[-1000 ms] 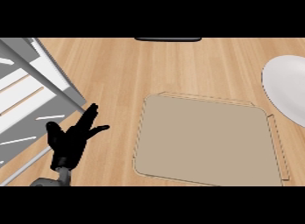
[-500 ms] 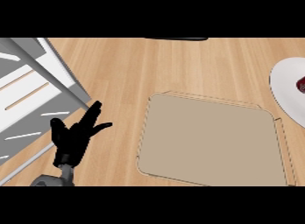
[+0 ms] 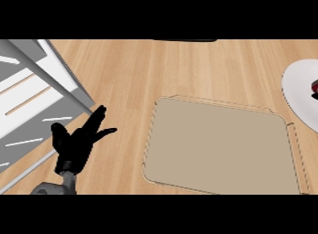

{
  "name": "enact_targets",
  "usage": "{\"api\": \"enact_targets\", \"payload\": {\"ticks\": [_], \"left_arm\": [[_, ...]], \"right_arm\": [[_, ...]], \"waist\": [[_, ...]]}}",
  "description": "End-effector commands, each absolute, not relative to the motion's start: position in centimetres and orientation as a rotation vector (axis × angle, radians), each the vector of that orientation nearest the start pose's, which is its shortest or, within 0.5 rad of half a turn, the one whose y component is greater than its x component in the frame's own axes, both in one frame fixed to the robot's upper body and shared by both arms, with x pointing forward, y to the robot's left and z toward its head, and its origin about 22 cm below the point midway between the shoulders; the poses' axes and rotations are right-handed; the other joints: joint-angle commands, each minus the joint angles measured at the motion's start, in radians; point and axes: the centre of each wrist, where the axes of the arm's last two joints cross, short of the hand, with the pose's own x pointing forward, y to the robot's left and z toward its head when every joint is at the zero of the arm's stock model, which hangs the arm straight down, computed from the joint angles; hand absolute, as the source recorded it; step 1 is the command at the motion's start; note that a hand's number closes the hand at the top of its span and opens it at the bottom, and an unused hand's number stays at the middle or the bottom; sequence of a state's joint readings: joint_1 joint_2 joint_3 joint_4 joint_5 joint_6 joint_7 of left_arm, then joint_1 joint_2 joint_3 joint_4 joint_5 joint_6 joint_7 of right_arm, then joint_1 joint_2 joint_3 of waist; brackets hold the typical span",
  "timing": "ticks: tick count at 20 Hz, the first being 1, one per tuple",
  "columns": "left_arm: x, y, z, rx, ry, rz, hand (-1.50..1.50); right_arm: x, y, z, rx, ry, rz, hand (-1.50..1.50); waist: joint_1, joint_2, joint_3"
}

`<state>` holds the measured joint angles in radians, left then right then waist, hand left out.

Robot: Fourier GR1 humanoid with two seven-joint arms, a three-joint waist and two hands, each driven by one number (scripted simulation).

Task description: Pick the can from the tray and place it in the plate

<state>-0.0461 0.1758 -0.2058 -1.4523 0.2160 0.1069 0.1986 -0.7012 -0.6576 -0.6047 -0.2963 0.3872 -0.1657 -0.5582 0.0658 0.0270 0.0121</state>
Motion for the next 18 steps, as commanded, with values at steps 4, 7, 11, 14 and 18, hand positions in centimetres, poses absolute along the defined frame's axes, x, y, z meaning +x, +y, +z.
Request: {"api": "enact_targets", "payload": {"ticks": [4,7,11,14,18], "left_arm": [[23.5,22.7,-2.8,-0.043,-1.213,-0.051,0.0],[24.2,23.6,-2.6,-0.033,-1.21,-0.032,0.0],[24.0,24.1,-2.3,-0.024,-1.218,-0.035,0.0],[24.1,23.0,-3.1,-0.018,-1.205,-0.038,0.0],[24.3,23.2,-1.9,0.006,-1.19,-0.014,0.0]], "right_arm": [[32.1,-50.0,4.8,-0.807,-1.664,-0.209,-1.5],[30.2,-52.6,5.9,-0.756,-1.674,-0.236,-1.5],[27.4,-54.2,4.7,-0.592,-1.697,-0.179,-1.5],[25.7,-56.2,6.1,-0.537,-1.697,-0.176,-1.5],[22.1,-57.3,3.9,-0.445,-1.692,-0.073,-1.5]], "waist": [[-0.005,0.0,-0.004],[-0.013,0.002,-0.003],[-0.028,-0.008,-0.005],[-0.032,-0.007,-0.005],[-0.05,-0.017,-0.007]]}}
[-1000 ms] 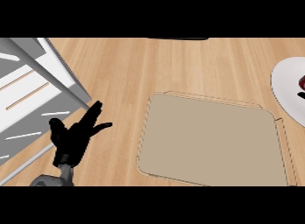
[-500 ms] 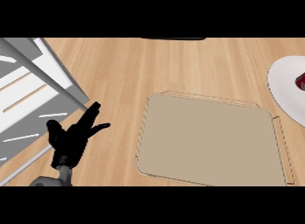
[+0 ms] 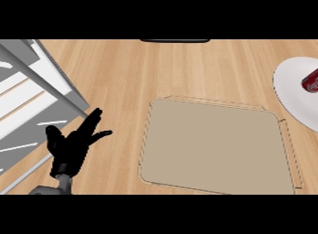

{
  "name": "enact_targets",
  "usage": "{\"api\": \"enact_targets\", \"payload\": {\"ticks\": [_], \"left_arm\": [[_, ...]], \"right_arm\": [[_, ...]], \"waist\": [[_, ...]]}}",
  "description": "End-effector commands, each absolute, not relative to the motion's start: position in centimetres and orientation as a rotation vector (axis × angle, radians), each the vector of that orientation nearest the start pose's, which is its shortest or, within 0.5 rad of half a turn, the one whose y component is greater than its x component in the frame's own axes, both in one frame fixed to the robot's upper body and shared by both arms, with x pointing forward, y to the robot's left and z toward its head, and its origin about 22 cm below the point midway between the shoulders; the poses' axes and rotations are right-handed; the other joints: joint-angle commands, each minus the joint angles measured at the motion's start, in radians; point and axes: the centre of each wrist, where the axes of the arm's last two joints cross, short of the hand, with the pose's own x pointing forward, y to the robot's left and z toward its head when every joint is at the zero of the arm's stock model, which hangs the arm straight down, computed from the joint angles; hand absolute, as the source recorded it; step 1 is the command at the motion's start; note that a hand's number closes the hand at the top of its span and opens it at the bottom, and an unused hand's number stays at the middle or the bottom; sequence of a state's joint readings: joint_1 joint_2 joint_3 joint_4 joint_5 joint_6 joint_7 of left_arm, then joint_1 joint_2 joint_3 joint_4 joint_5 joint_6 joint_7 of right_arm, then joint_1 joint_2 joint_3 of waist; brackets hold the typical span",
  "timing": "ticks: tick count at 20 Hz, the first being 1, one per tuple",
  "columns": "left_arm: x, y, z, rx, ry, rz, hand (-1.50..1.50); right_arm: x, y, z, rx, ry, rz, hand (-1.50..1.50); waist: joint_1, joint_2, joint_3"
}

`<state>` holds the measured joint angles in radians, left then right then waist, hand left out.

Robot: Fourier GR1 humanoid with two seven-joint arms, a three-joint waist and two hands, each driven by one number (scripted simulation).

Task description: Pick the can from the tray and place it in the plate

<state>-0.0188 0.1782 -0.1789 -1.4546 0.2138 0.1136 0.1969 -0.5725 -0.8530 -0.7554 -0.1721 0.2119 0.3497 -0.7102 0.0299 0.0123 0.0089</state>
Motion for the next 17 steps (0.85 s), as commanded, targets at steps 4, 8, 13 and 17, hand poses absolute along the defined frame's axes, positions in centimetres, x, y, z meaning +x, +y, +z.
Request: {"api": "enact_targets", "payload": {"ticks": [4,8,13,17], "left_arm": [[23.0,22.9,-3.4,-0.019,-1.207,-0.032,0.0],[23.0,21.6,-3.5,-0.005,-1.21,-0.014,0.0],[24.0,23.4,-4.2,-0.002,-1.202,-0.026,0.0],[23.6,23.0,-3.7,-0.02,-1.187,-0.016,0.0]], "right_arm": [[19.7,-59.2,5.1,-0.489,-1.653,-0.016,-1.5],[17.3,-60.6,5.9,-0.517,-1.648,0.064,-1.5],[17.5,-59.1,3.1,-0.514,-1.62,0.083,-1.5],[16.3,-59.3,2.7,-0.529,-1.622,0.088,-1.5]], "waist": [[-0.006,0.0,-0.003],[-0.013,-0.002,-0.002],[-0.016,-0.003,-0.004],[-0.019,-0.005,-0.005]]}}
